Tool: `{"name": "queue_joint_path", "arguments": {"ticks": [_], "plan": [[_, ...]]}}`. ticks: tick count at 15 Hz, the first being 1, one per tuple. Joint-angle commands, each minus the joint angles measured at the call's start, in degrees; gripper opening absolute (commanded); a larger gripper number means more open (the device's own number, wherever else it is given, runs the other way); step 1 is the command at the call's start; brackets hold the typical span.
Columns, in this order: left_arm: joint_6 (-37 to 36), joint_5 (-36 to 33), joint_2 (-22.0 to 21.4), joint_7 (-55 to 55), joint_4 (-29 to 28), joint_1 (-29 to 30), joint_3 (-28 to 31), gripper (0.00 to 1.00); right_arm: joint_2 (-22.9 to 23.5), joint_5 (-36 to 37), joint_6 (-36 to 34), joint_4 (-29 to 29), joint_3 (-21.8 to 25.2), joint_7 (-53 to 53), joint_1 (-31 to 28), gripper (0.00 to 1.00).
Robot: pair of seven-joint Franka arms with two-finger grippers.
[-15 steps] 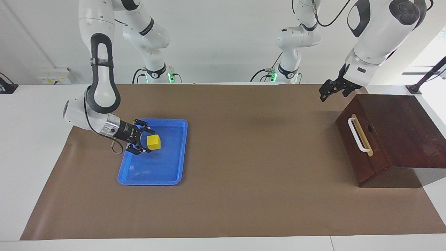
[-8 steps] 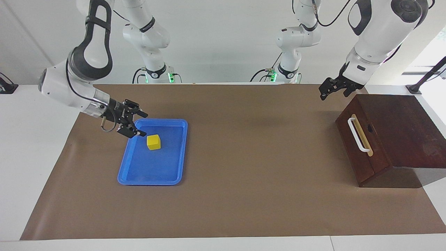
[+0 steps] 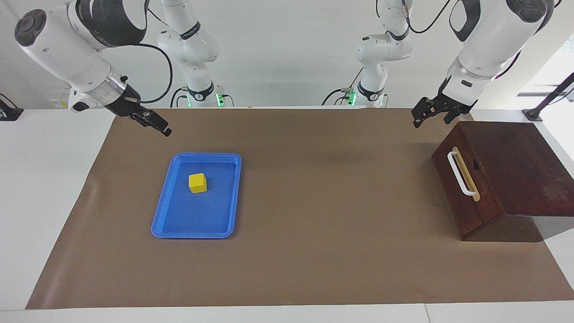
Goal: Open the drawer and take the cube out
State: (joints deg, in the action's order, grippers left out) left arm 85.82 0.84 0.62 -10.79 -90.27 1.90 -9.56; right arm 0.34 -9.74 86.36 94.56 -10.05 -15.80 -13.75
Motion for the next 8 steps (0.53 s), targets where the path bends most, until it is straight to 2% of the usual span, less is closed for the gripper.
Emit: {"name": "queue_joint_path", "arguments": {"ticks": [1,3,6,8], "plan": [[-1.1,0.7,0.4,0.9,0.4,-0.6,0.9,1.0,-1.2,6.4,0.2,-1.6,-0.4,17.9,0.3,1.0],[-1.0,0.8,0.4,0.9,0.2,-0.6,0.9,1.0,-0.6,9.7,3.4,-3.5,-0.6,27.5,1.6,1.0],[-0.7,0.9,0.4,0.9,0.4,-0.6,1.6,1.0,-0.8,9.3,-1.3,-3.1,0.0,27.9,1.7,1.0],[-0.7,0.8,0.4,0.9,0.1,-0.7,1.5,1.0,-1.3,10.0,-1.8,-1.9,0.2,27.9,2.3,1.0]]}}
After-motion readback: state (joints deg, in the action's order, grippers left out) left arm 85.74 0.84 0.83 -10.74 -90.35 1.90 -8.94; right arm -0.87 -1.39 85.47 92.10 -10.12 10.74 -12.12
